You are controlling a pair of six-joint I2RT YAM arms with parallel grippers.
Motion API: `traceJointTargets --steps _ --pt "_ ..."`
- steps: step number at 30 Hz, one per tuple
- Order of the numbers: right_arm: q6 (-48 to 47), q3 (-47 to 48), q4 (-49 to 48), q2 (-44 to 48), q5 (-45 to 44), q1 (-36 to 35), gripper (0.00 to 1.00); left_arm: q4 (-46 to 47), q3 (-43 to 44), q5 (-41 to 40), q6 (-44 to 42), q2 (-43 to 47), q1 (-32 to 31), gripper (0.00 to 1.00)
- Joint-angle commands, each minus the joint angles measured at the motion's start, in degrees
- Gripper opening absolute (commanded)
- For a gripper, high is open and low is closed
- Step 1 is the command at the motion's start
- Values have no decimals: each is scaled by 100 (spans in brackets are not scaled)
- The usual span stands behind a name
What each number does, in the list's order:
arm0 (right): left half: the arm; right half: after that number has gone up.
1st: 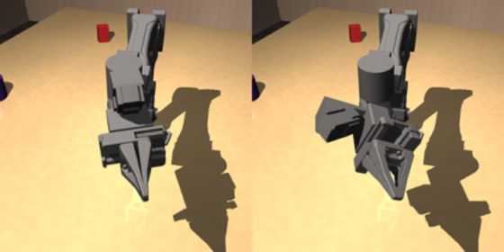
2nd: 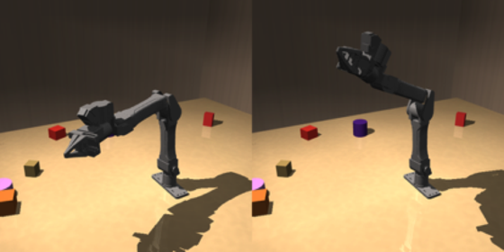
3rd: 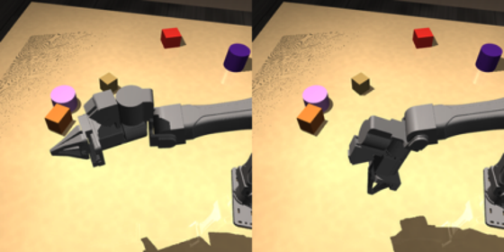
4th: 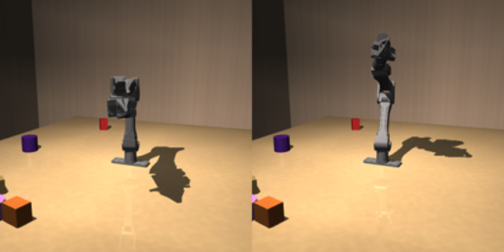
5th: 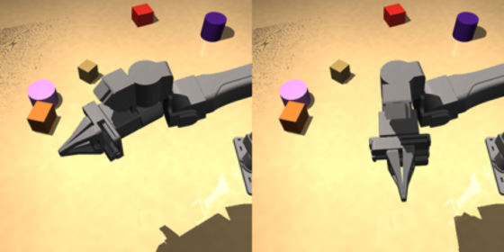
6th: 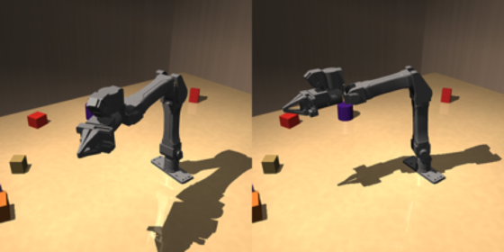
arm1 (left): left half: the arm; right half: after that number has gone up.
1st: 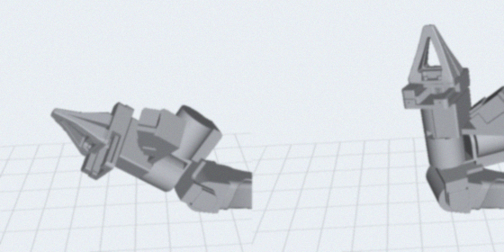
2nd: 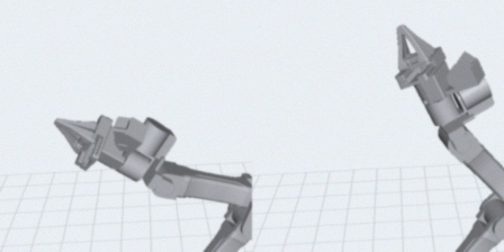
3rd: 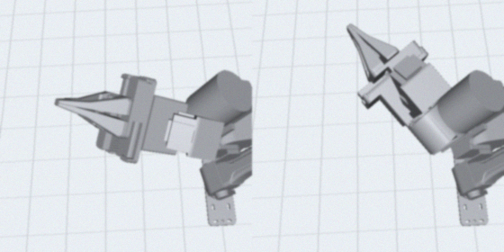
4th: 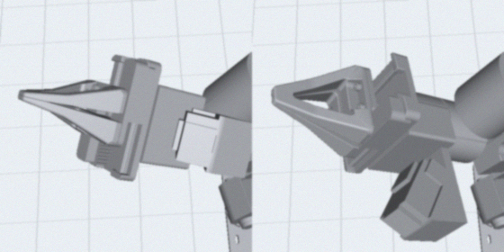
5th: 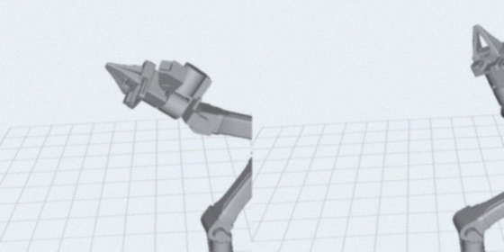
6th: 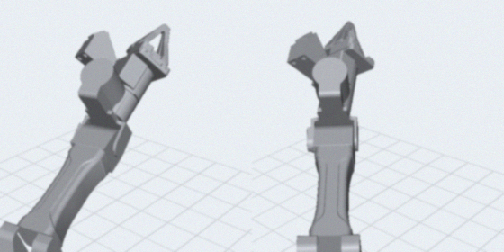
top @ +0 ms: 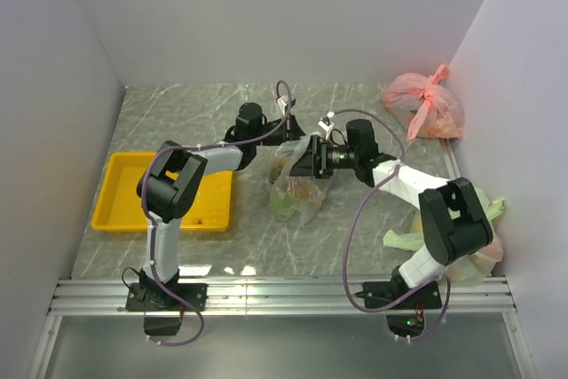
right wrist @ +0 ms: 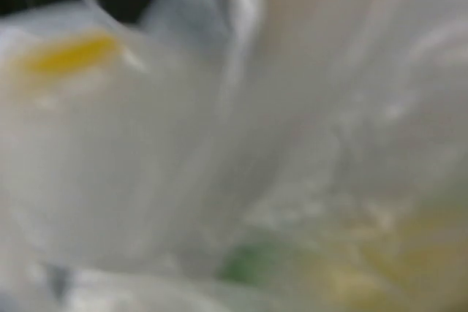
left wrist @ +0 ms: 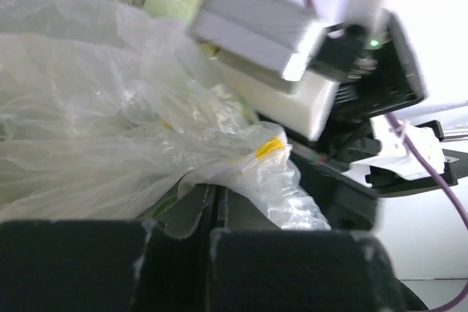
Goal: Place the fake fruits into the plastic bag and tie a complex knot
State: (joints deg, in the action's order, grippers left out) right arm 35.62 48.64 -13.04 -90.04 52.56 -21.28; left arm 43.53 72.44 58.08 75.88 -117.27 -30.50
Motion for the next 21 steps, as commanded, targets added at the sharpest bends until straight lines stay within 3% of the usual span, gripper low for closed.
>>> traceJointTargets --steps 1,5,10,17,21 --pt "-771 654 712 223 264 18 84 271 -151 18 -47 20 -79 0" --pt "-1679 989 2344 741 220 308 84 -106 -310 -43 -450 64 18 0" --pt "-2356 972 3403 1041 272 747 82 -635 -231 -34 -767 3 71 0" --pt "-2472 1042 3597 830 957 1433 65 -1268 -73 18 -1189 -76 71 0" --pt "-2059 972 3045 962 967 1784 54 -1330 -99 54 -1268 -41 62 0"
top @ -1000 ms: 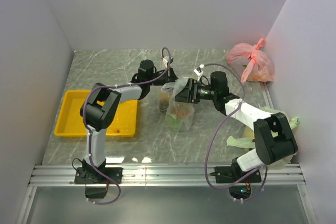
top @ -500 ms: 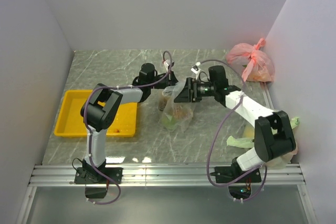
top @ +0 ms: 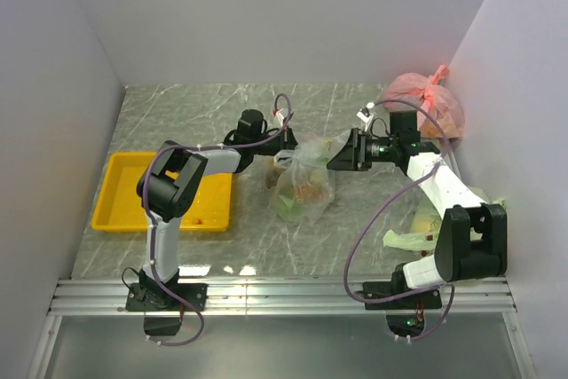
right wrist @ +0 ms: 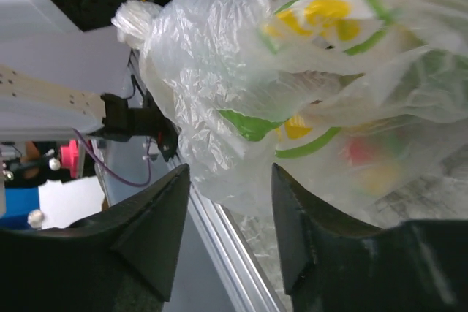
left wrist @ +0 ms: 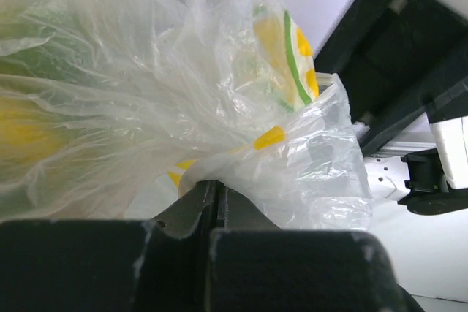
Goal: Place the fake fruits into the plastic bag and tie a complex knot
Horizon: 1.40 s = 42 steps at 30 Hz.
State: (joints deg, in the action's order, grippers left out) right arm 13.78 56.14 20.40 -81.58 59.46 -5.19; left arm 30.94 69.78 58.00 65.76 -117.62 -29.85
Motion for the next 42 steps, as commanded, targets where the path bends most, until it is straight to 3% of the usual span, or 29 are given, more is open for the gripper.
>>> traceJointTargets --steps 1,5,9,12,15,18,23,24,26,36,42 --pt "377 178 -465 116 233 237 44 -36 150 71 -222 11 5 0" --pt "933 46 -1300 99 -618 238 14 158 54 89 -107 55 -4 0" --pt "952 186 -1382 -383 -1068 -139 9 -25 132 80 -230 47 -12 0" --pt "811 310 -1135 -595 -955 -500 18 -132 211 80 -318 29 -12 0" --pt "767 152 -1144 -552 -717 -676 40 -194 221 71 -344 29 -21 0" --pt "731 81 -1091 -543 -629 -834 70 122 124 89 -143 20 -30 0" --pt "854 318 -1179 -824 -708 -1194 73 701 106 194 218 -67 -126 0" --pt "880 388 -1179 -946 -717 -1238 85 851 115 221 314 -76 -135 0" --pt "916 520 -1205 -1044 -752 -1361 87 1254 115 264 639 -112 -170 0" --pt "1181 1223 -1409 -1457 -831 -1406 88 1309 141 300 754 -138 -276 0" --pt "1310 452 -1688 -1062 -664 -1511 90 2266 545 282 1500 -366 -302 0"
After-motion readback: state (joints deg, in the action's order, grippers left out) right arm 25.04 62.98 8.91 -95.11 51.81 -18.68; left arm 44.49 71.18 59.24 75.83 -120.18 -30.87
